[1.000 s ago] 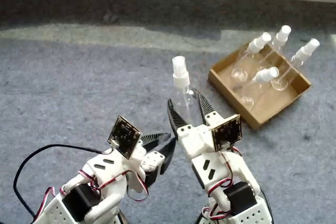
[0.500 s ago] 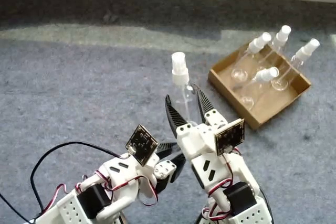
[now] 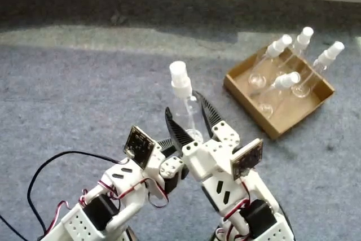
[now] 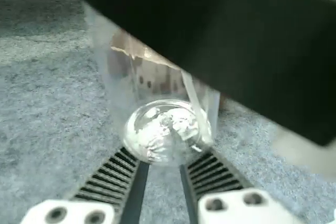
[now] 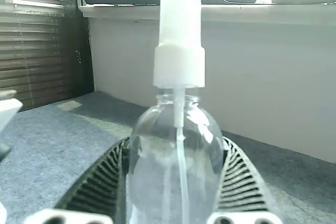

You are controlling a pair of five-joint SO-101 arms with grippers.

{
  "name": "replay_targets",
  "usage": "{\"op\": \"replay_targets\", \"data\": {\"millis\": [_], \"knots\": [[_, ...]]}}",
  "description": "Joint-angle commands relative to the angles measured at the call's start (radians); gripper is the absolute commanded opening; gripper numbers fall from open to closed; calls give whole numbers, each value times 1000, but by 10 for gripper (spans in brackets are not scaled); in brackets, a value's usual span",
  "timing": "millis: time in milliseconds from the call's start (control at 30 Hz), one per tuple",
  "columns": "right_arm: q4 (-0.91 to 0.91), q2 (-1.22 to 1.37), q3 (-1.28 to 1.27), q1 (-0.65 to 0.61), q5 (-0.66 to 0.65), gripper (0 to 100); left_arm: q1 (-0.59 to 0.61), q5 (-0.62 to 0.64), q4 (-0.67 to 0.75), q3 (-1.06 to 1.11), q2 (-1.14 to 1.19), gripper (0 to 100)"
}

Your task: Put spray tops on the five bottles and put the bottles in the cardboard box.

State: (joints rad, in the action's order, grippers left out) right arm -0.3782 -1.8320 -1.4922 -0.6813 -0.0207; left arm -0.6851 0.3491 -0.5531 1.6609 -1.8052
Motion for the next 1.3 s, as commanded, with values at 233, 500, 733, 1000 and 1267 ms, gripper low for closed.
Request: {"op": "replay_targets", "data": {"millis": [233,500,733,1000,1267], "knots": [[-41,-4,41,-22,8,77,203,14,166,33,-5,5],[-39,-4,42,-18,3,77,30,9,35,25,-5,5],[-39,-4,42,-18,0,77,-97,8,-28,24,-5,5],[-38,-4,41,-18,0,77,-257,8,-78,16,-5,5],[-41,-4,38,-18,0,77,-262,12,-74,-33,-7,5]]}}
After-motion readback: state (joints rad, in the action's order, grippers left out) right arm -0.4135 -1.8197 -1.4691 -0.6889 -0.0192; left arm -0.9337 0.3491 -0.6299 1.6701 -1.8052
